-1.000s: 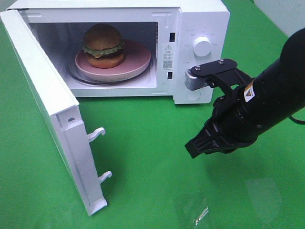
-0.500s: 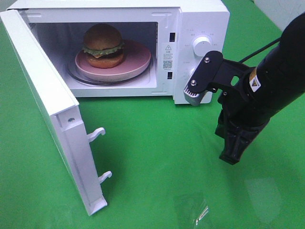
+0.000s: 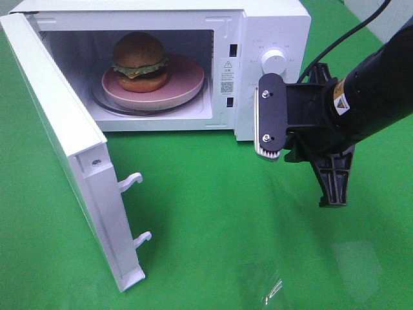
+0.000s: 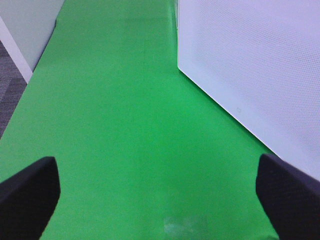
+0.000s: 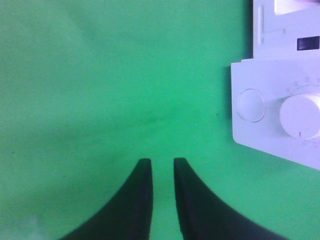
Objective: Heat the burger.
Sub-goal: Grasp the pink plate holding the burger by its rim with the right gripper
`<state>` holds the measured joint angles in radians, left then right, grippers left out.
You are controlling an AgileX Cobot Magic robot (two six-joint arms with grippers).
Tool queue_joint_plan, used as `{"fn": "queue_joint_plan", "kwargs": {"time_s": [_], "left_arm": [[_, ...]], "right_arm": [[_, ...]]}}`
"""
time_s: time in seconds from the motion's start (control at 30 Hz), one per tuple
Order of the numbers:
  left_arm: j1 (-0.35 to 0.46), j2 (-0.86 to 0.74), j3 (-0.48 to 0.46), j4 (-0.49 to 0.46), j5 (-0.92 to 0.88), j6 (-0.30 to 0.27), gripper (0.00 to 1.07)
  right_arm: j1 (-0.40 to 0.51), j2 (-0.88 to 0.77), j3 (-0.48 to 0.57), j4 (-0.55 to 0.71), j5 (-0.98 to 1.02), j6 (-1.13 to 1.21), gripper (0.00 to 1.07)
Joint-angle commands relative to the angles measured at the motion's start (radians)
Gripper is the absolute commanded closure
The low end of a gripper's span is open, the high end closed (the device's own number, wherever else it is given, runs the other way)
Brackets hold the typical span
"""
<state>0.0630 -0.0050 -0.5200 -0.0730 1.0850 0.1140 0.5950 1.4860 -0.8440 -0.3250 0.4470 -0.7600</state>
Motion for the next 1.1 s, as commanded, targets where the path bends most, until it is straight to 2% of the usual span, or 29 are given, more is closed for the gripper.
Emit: {"fn": "queue_joint_plan", "kwargs": {"time_s": [0.03,0.07,0.1,0.17,0.2,0.23,0.27,0.3,0.33,0.37,0.67,0.8,0.87,0.93,1.1], "left_arm": [[0.002,-0.018,0.002,-0.007,-0.014,-0.004,0.07],[0.002,-0.018,0.002,-0.007,-0.014,-0.004,0.07],[0.002,-0.018,0.002,-0.007,-0.014,-0.004,0.07],[0.002,-0.018,0.002,-0.007,-0.014,-0.004,0.07],[0.002,-0.018,0.002,-0.007,-0.014,-0.004,0.07],[0.002,-0.018,0.002,-0.007,-0.014,-0.004,0.07],[0.002,-0.018,0.002,-0.007,-0.014,-0.004,0.07],[0.002,-0.018,0.002,-0.007,-0.014,-0.004,0.07],[0.002,-0.018,0.002,-0.007,-0.014,-0.004,0.07],[0.002,-0.018,0.002,-0.007,-0.014,-0.004,0.07],[0.002,-0.018,0.002,-0.007,-0.014,-0.004,0.07],[0.002,-0.018,0.002,-0.007,-0.014,-0.004,0.07],[0.002,-0.018,0.002,-0.007,-0.014,-0.004,0.07],[0.002,-0.018,0.002,-0.007,-0.014,-0.004,0.07],[0.002,-0.018,0.002,-0.007,-0.014,-0.004,0.07]], "right_arm": [[-0.002,-0.01,-0.004,-0.01,-0.02,-0.006,0.82],[-0.001,-0.01,-0.004,-0.01,-0.02,0.001,0.7],[-0.001,-0.01,-0.004,-0.01,-0.02,0.001,0.7],[0.001,-0.01,-0.004,-0.013,-0.02,0.002,0.4],[0.001,-0.01,-0.004,-0.013,-0.02,0.002,0.4],[0.001,-0.01,-0.004,-0.014,-0.021,0.001,0.23],[0.001,-0.01,-0.004,-0.014,-0.021,0.001,0.23],[0.001,-0.01,-0.004,-0.018,-0.022,-0.001,0.12],[0.001,-0.01,-0.004,-0.018,-0.022,-0.001,0.12],[0.001,-0.01,-0.004,-0.041,-0.022,-0.002,0.07],[0.012,-0.009,-0.004,-0.069,-0.049,-0.002,0.08],[0.04,-0.008,-0.009,-0.142,-0.052,0.011,0.09],[0.065,0.028,-0.055,-0.224,-0.055,0.094,0.1],[0.07,0.058,-0.089,-0.251,-0.055,0.129,0.1],[0.083,0.125,-0.148,-0.251,-0.056,0.134,0.11]]}}
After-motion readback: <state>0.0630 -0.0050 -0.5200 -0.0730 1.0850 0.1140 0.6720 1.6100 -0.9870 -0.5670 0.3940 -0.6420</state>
